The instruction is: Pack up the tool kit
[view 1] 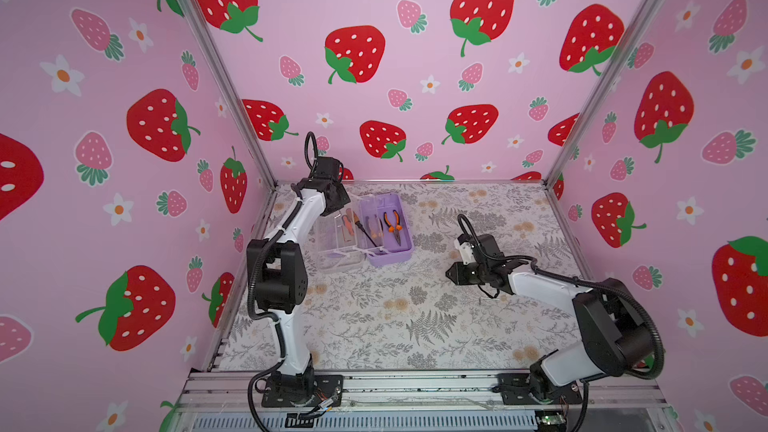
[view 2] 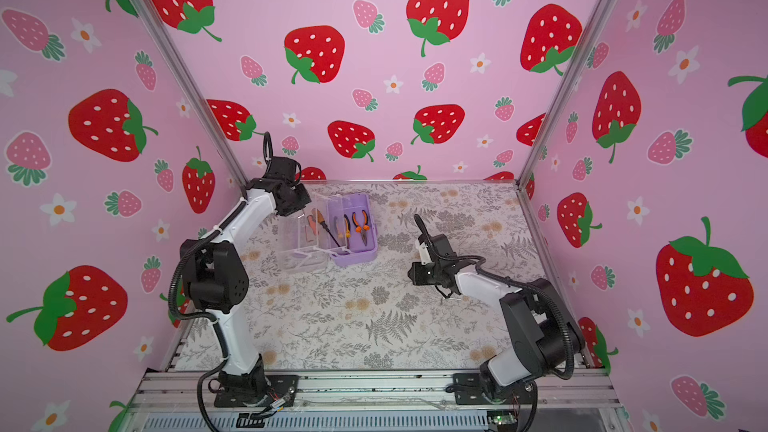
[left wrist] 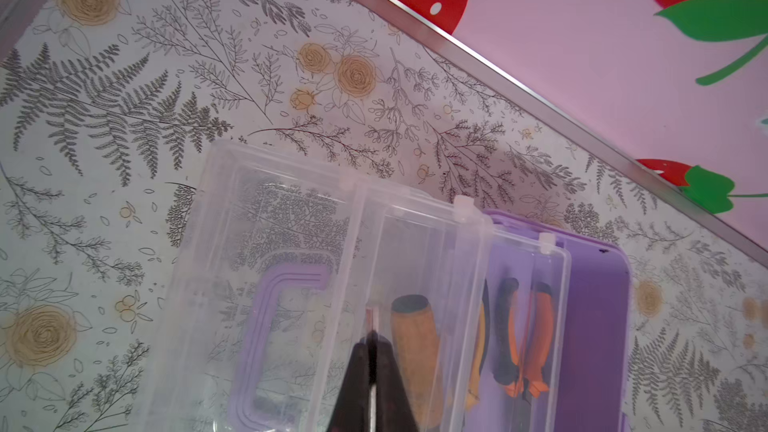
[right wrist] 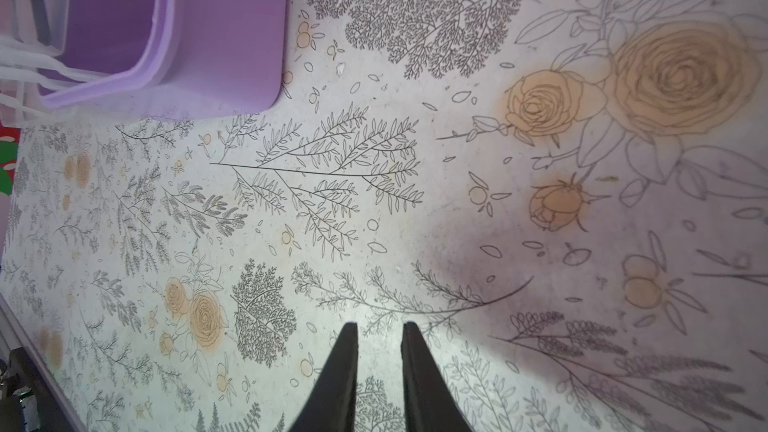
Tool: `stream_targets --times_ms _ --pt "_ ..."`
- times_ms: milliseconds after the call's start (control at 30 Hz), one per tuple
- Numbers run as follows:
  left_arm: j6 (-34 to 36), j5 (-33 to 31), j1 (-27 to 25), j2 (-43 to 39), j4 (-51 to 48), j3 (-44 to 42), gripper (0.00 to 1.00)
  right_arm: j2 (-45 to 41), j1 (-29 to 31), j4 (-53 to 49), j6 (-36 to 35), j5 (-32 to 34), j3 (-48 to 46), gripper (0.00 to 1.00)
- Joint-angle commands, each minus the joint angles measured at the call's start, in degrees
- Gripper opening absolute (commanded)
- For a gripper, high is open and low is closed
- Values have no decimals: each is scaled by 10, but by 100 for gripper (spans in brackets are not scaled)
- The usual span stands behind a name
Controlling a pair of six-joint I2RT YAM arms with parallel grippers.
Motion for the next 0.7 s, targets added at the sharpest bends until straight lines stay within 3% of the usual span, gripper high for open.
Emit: stream_targets --times_ms 0,267,467,667 --pt "-7 12 -4 -1 -10 30 0 13 -4 3 0 -6 0 23" --pt "0 34 -9 33 1 29 0 8 -8 -3 0 -4 -2 25" --pt "6 55 -17 34 17 29 33 -26 -9 -26 -1 23 -10 27" --pt "7 44 -36 -2 21 18 39 -80 -9 -85 3 127 -26 39"
